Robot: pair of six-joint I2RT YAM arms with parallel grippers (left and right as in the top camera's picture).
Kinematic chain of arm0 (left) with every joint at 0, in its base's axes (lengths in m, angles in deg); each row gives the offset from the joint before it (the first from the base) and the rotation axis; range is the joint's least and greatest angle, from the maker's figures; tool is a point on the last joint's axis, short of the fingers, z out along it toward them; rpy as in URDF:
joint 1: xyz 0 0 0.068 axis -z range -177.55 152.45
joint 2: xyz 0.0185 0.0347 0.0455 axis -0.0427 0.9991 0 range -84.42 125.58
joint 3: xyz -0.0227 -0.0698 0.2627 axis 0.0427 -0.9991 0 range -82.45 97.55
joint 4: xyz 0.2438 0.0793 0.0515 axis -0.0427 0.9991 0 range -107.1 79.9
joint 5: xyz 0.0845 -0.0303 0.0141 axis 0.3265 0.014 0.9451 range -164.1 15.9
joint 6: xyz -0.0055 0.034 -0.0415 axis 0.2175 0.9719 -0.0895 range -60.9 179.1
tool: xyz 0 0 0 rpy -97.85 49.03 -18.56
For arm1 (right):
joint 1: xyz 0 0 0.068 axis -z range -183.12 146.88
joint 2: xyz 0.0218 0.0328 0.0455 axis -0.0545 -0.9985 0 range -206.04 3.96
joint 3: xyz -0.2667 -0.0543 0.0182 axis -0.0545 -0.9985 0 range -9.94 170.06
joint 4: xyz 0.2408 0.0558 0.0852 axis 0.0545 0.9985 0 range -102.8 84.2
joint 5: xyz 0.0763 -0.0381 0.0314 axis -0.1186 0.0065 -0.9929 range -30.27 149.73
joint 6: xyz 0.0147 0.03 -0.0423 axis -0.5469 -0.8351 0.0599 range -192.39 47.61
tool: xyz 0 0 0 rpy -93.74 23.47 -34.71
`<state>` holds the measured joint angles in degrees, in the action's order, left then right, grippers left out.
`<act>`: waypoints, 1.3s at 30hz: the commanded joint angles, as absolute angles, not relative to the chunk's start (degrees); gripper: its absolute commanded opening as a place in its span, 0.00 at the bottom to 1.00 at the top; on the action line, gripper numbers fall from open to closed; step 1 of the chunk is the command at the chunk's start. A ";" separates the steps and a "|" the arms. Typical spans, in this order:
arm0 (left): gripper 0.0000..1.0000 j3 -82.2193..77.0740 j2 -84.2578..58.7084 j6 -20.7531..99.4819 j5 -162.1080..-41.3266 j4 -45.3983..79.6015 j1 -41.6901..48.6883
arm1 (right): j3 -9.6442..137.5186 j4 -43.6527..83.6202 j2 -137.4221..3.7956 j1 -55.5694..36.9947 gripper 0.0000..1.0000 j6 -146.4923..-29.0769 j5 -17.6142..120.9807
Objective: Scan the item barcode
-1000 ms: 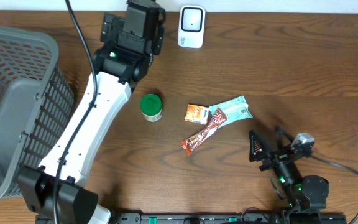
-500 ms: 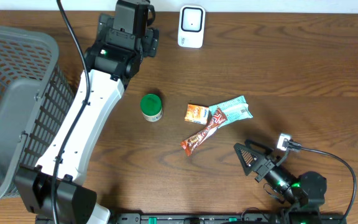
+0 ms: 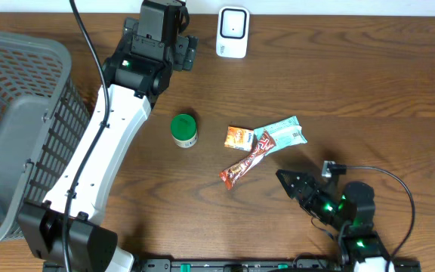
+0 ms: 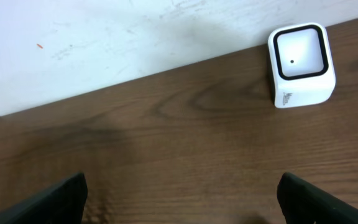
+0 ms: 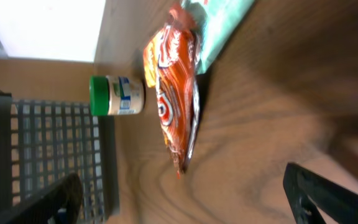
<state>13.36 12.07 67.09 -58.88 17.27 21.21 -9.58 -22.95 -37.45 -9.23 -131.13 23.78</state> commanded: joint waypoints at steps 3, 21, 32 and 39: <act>0.98 13.36 11.06 67.83 -59.14 17.29 21.00 | -9.64 -32.90 -50.45 -14.89 0.99 -136.68 31.78; 0.98 13.36 11.06 67.88 -59.12 17.57 21.00 | 1.87 -56.37 -91.83 -27.96 0.99 -145.31 33.64; 0.98 13.34 11.06 67.90 -59.07 17.59 21.00 | 6.22 -54.93 -99.68 -27.42 0.44 -148.74 28.96; 0.98 13.34 11.06 67.90 -59.10 17.81 21.00 | 6.18 -54.32 -99.65 -27.44 0.36 -147.32 28.64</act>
<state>13.36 12.07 67.09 -59.01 17.59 21.21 8.37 -57.29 -96.86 -27.16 -148.04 26.91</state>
